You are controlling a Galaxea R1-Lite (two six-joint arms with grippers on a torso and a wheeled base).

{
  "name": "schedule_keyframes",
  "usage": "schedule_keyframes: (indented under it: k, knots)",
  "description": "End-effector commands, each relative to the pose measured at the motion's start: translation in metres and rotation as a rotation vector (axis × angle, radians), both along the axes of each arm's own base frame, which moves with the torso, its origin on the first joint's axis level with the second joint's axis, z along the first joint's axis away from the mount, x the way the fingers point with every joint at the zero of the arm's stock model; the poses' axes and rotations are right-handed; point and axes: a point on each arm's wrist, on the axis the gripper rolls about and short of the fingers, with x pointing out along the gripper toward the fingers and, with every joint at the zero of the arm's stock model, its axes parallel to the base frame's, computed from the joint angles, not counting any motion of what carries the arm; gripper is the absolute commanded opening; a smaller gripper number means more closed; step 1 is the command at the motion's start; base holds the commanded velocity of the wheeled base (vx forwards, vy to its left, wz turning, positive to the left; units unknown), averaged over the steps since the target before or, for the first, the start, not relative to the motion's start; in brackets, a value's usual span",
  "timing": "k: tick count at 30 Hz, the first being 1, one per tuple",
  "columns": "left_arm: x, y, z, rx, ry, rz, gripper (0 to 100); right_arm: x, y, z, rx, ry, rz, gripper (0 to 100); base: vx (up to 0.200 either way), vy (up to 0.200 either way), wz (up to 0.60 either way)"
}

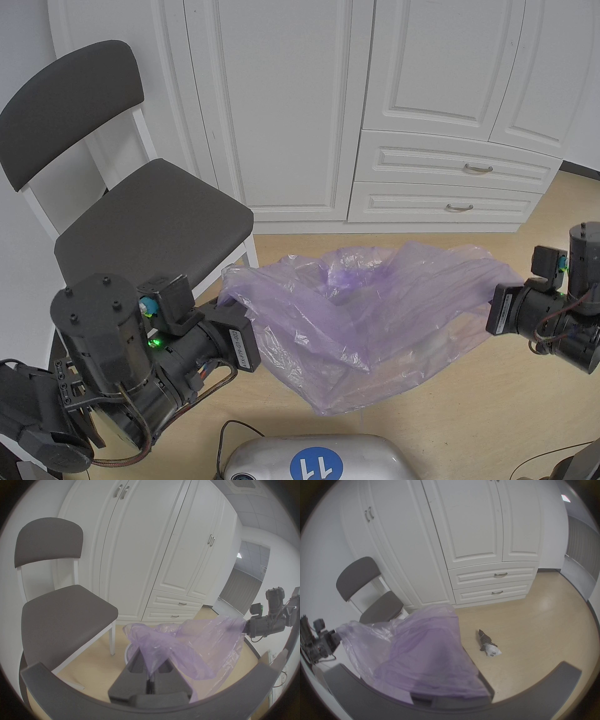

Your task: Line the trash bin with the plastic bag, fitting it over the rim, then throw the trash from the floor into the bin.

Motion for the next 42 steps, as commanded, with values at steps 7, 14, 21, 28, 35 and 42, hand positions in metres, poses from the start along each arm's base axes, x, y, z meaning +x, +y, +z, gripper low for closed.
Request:
schedule_keyframes:
  k: [7,14,21,28,35,42]
  knots:
    - [0.003,-0.008,-0.012,0.032,0.028,-0.016,0,-0.022,0.005,-0.024,-0.135,0.033,0.082,0,0.000,0.000,0.00]
    - [0.004,-0.007,-0.015,0.047,0.037,-0.009,0,-0.022,0.004,-0.024,-0.136,0.013,0.062,0,0.000,0.000,0.00]
    - [0.003,-0.004,-0.017,0.067,0.033,-0.003,0,-0.029,-0.006,-0.025,-0.207,-0.027,0.075,0,0.000,0.000,0.00]
    - [0.001,-0.001,-0.022,0.121,0.030,-0.005,0,-0.032,-0.015,-0.034,-0.317,0.002,0.082,0,0.000,0.000,0.00]
    - [0.000,0.000,-0.029,0.159,0.041,-0.011,0,-0.037,-0.023,-0.044,-0.432,0.012,0.080,0,0.000,0.000,0.00]
    - [0.001,-0.003,-0.033,0.223,0.029,-0.031,0,-0.046,-0.027,-0.040,-0.479,-0.030,0.132,0,0.000,0.000,0.00]
